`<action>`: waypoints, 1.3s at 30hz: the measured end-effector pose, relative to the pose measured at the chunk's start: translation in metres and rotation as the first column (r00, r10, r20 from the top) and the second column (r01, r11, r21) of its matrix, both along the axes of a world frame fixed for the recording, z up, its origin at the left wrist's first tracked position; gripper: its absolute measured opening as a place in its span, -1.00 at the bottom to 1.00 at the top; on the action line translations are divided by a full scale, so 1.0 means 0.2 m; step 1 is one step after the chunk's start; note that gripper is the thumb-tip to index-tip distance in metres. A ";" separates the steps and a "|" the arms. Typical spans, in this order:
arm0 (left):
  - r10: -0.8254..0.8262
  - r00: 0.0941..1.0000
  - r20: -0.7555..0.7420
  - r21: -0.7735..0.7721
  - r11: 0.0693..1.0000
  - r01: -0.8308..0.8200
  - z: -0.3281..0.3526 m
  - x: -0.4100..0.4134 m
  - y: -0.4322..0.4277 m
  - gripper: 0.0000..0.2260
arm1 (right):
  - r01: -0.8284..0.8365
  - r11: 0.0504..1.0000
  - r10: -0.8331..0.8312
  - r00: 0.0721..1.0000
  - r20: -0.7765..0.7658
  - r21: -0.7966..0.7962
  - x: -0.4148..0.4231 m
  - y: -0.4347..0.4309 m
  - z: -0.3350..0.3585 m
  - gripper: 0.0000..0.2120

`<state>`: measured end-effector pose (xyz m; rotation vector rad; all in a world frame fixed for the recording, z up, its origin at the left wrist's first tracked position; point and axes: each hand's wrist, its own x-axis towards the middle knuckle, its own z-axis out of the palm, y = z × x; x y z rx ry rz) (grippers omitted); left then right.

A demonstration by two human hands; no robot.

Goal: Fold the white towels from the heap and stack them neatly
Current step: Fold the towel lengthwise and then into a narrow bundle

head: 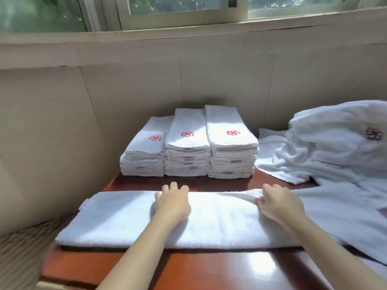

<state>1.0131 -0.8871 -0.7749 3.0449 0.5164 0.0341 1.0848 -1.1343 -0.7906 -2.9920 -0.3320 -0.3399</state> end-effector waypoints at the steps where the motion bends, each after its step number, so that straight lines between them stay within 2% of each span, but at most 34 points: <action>1: -0.084 0.996 0.009 -0.069 0.994 0.084 -0.02 0.04 -0.16 -0.61 | 0.033 0.999 -0.033 0.999 -0.002 -0.023 -0.02 -0.08 0.00 -0.78; 4: -0.213 0.976 0.053 -0.181 0.959 0.220 -0.09 0.10 -0.54 -0.65 | 0.149 0.986 -0.156 0.983 -0.092 -0.076 -0.09 -0.34 0.04 -0.73; 6: -0.213 0.971 0.106 -0.148 0.962 0.228 -0.15 0.10 -0.66 -0.64 | 0.180 0.978 -0.193 0.972 -0.135 -0.109 -0.14 -0.49 0.06 -0.74; 9: -0.219 0.966 0.139 -0.139 0.961 0.238 -0.17 0.11 -0.69 -0.59 | 0.140 0.984 -0.157 0.972 -0.174 -0.111 -0.20 -0.64 0.07 -0.96; 11: -0.236 0.967 0.095 -0.194 0.948 0.250 -0.15 0.11 -0.69 -0.58 | 0.100 0.992 -0.113 0.968 -0.225 -0.072 -0.22 -0.70 0.09 -0.84; 13: -0.248 0.967 0.058 -0.232 0.939 0.255 -0.12 0.11 -0.71 -0.60 | 0.071 0.997 -0.067 0.957 -0.283 0.004 -0.23 -0.78 0.12 -0.90; 14: -0.262 0.964 0.048 -0.246 0.932 0.266 -0.10 0.11 -0.71 -0.65 | 0.079 0.996 -0.056 0.928 -0.368 0.047 -0.23 -0.83 0.15 -0.89; 16: -0.304 0.953 0.006 -0.263 0.919 0.295 -0.07 0.10 -0.72 -0.74 | 0.179 0.965 -0.030 0.796 -0.605 0.189 -0.25 -0.95 0.19 -0.78; 17: -0.331 0.943 -0.022 -0.268 0.911 0.313 -0.05 0.10 -0.72 -0.77 | 0.244 0.940 -0.021 0.739 -0.673 0.238 -0.26 -1.02 0.21 -0.77; 18: -0.356 0.933 -0.042 -0.268 0.904 0.333 -0.05 0.09 -0.73 -0.80 | 0.302 0.919 -0.050 0.727 -0.684 0.254 -0.27 -1.08 0.21 -0.81; 21: -0.376 0.926 -0.014 -0.210 0.907 0.365 -0.06 0.08 -0.73 -0.88 | 0.416 0.861 -0.212 0.816 -0.539 0.292 -0.27 -1.24 0.17 -0.85; 26: -0.365 0.910 0.194 -0.127 0.911 0.393 -0.08 0.10 -0.72 -0.91 | 0.482 0.739 -0.315 0.865 -0.391 0.470 -0.24 -1.28 0.08 -0.79; 28: -0.367 0.891 0.269 -0.133 0.902 0.411 -0.10 0.11 -0.73 -0.91 | 0.474 0.742 -0.381 0.880 -0.284 0.474 -0.23 -1.27 0.05 -0.76; 30: -0.362 0.876 0.319 -0.104 0.905 0.412 -0.12 0.13 -0.74 -0.91 | 0.493 0.772 -0.441 0.870 -0.219 0.402 -0.21 -1.25 0.03 -0.76; 33: -0.340 0.868 0.363 -0.067 0.919 0.388 -0.15 0.14 -0.75 -0.91 | 0.545 0.779 -0.498 0.839 -0.221 0.310 -0.18 -1.23 -0.01 -0.80; 37: -0.307 0.880 0.362 -0.006 0.943 0.332 -0.16 0.13 -0.77 -0.92 | 0.620 0.739 -0.578 0.784 -0.225 0.265 -0.18 -1.16 -0.01 -0.81; 39: -0.281 0.897 0.340 0.046 0.958 0.283 -0.14 0.11 -0.79 -0.89 | 0.665 0.705 -0.648 0.745 -0.159 0.247 -0.20 -1.11 0.01 -0.78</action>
